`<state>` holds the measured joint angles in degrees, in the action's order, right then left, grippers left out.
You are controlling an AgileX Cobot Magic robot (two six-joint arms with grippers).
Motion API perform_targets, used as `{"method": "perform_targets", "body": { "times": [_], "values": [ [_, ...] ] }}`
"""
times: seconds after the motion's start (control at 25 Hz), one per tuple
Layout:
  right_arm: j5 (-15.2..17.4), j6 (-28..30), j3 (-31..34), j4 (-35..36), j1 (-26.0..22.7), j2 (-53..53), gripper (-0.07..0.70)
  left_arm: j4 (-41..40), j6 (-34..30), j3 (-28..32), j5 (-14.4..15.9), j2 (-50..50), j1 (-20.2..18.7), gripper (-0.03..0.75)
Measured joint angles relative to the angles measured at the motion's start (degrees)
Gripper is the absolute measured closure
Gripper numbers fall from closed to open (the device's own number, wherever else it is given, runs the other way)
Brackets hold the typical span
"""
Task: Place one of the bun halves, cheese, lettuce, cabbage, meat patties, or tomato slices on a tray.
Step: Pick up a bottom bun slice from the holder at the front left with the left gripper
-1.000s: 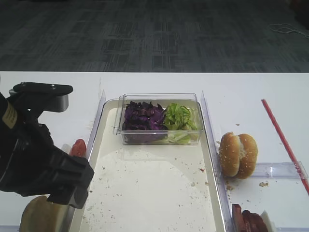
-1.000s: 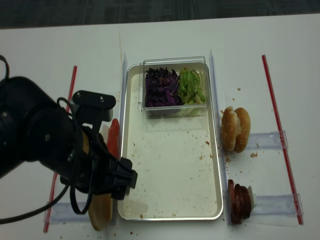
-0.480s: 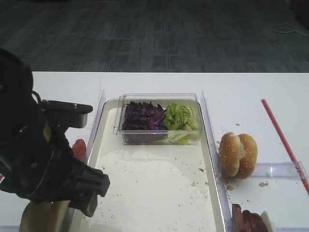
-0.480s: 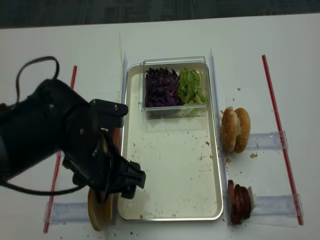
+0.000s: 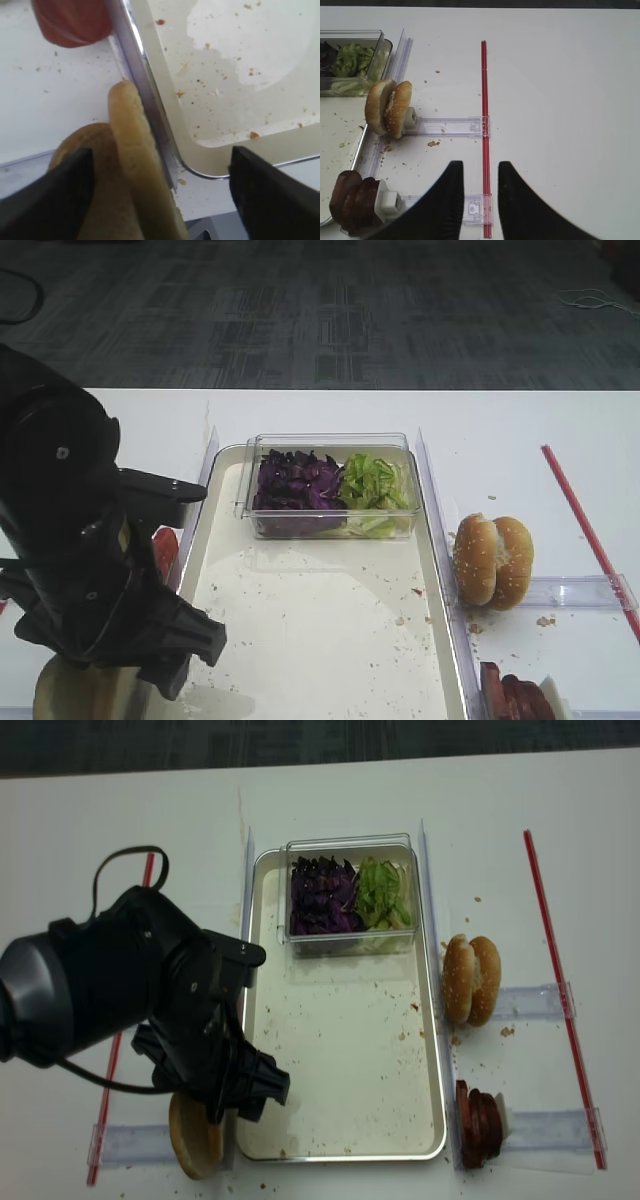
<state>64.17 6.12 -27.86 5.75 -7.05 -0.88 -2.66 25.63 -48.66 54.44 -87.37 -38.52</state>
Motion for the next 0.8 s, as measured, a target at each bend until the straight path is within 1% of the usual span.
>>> {"method": "perform_targets", "body": {
  "times": [0.16, 0.36, 0.48, 0.8],
  "values": [
    [0.0, 0.0, 0.0, 0.0, 0.0, 0.0, 0.402, -0.72, 0.0, 0.0, 0.63, 0.0, 0.0, 0.295],
    [0.0, 0.0, 0.0, 0.0, 0.0, 0.0, 0.402, -1.23, 0.0, 0.0, 0.88, 0.0, 0.0, 0.528],
    [0.0, 0.0, 0.0, 0.0, 0.0, 0.0, 0.402, -1.45, 0.0, 0.0, 1.12, 0.0, 0.0, 0.636],
    [0.0, 0.0, 0.0, 0.0, 0.0, 0.0, 0.402, -1.45, 0.0, 0.0, 1.12, 0.0, 0.0, 0.65]
  ]
}}
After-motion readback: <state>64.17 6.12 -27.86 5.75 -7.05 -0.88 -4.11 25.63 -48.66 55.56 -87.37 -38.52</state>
